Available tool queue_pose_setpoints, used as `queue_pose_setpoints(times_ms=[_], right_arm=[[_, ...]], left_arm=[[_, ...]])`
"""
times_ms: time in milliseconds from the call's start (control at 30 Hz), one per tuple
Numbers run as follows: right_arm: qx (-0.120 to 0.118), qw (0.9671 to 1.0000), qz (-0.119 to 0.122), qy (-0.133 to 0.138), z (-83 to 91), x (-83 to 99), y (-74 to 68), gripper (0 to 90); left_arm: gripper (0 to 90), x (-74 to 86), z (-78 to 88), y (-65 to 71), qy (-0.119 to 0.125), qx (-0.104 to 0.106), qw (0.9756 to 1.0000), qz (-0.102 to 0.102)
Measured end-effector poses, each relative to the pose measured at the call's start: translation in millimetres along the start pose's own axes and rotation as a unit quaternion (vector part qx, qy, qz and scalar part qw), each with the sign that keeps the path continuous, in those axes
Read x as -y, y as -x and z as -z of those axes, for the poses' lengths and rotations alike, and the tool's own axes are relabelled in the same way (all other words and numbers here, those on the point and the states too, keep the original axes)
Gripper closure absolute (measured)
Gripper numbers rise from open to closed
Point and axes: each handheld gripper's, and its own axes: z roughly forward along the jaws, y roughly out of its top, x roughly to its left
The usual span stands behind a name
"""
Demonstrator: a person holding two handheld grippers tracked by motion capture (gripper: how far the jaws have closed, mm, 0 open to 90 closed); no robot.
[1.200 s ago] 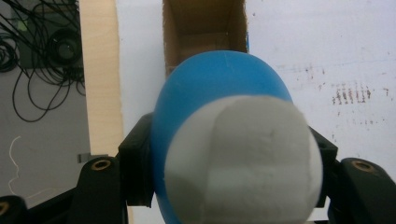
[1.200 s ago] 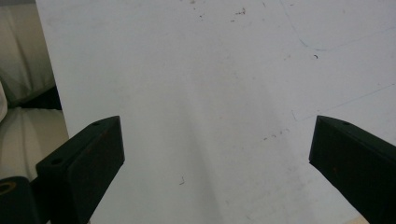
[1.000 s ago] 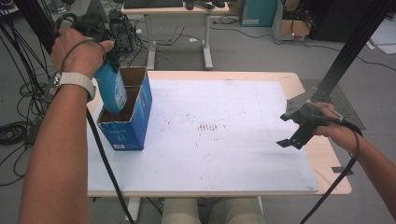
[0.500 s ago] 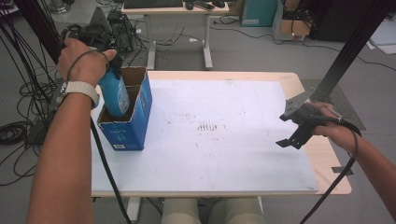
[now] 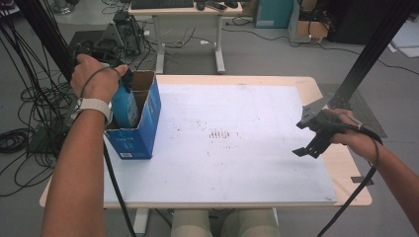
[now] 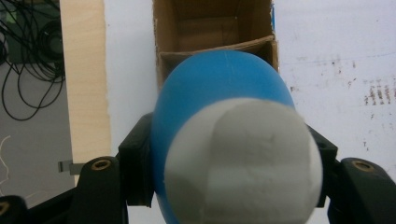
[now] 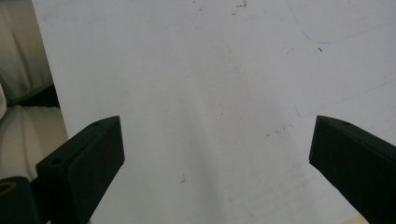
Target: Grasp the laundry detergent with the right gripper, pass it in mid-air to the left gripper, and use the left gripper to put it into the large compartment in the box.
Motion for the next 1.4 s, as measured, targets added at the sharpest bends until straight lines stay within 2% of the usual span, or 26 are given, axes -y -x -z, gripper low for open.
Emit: queue_pose_setpoints(times_ms=[167, 233, 267, 333, 667, 767, 933, 1000, 1033, 1067, 1100, 1133, 1167, 1367, 1400], right_arm=[[0.001, 1.0, -0.001, 0.001, -0.3, 0.3, 0.1, 3.1], [0.003, 0.9999, 0.013, -0.004, 0.3, 1.1, 2.2, 3.1], [0.002, 1.0, -0.001, 0.001, -0.3, 1.0, 0.2, 3.1], [0.002, 1.0, -0.002, 0.001, -0.1, 1.3, 0.2, 3.1], [0.001, 1.0, -0.002, -0.001, -1.1, 2.9, 1.1, 3.1], [0.002, 1.0, -0.004, -0.001, -1.3, 3.1, 1.1, 3.1], [0.001, 1.0, -0.005, -0.001, -1.7, 3.5, 1.0, 3.1], [0.003, 1.0, 0.007, -0.005, -1.0, 4.6, 3.0, 3.1], [0.001, 1.0, -0.006, -0.001, -1.6, 4.4, 1.1, 3.1], [0.001, 1.0, -0.007, -0.001, -1.5, 4.6, 0.9, 3.1], [0.003, 1.0, 0.005, -0.006, -0.9, 5.4, 3.1, 3.1], [0.003, 1.0, 0.006, -0.005, -0.9, 5.7, 3.4, 3.1], [0.001, 1.0, -0.008, -0.001, -1.4, 5.4, 1.6, 3.1], [0.001, 1.0, -0.009, -0.001, -1.4, 5.9, 1.5, 3.1], [0.001, 1.0, -0.009, -0.001, -1.4, 6.0, 1.4, 3.1]], left_arm=[[37.7, 3.0, -11.5, 1.9, -0.001, -0.003, 1.0, -0.002], [37.7, 3.9, -15.4, 2.3, -0.004, -0.003, 1.0, -0.003], [37.7, 4.3, -17.0, 2.7, -0.003, -0.004, 1.0, -0.003], [37.7, 5.1, -20.4, 3.5, -0.002, -0.005, 1.0, -0.005], [37.6, 8.7, -38.0, 6.4, -0.003, -0.007, 1.0, 0.0], [37.6, 9.7, -42.4, 5.9, -0.009, -0.006, 0.9999, -0.006], [37.7, 11.9, -51.6, 6.7, -0.011, -0.006, 0.9999, -0.005], [37.6, 12.8, -55.6, 6.3, -0.011, -0.007, 0.9999, -0.006], [37.7, 12.9, -56.7, 6.2, -0.014, -0.007, 0.9998, -0.008], [37.6, 13.5, -59.0, 6.5, -0.016, -0.008, 0.9998, -0.011], [37.6, 14.0, -60.7, 6.9, -0.013, -0.008, 0.9999, -0.008], [37.6, 14.3, -62.0, 7.2, -0.012, -0.008, 0.9999, -0.005], [37.6, 14.7, -63.8, 7.0, -0.016, -0.008, 0.9998, -0.008], [37.6, 17.0, -73.5, 6.7, -0.018, -0.01, 0.9998, -0.008], [37.6, 17.4, -75.0, 7.3, -0.019, -0.009, 0.9998, -0.003]])
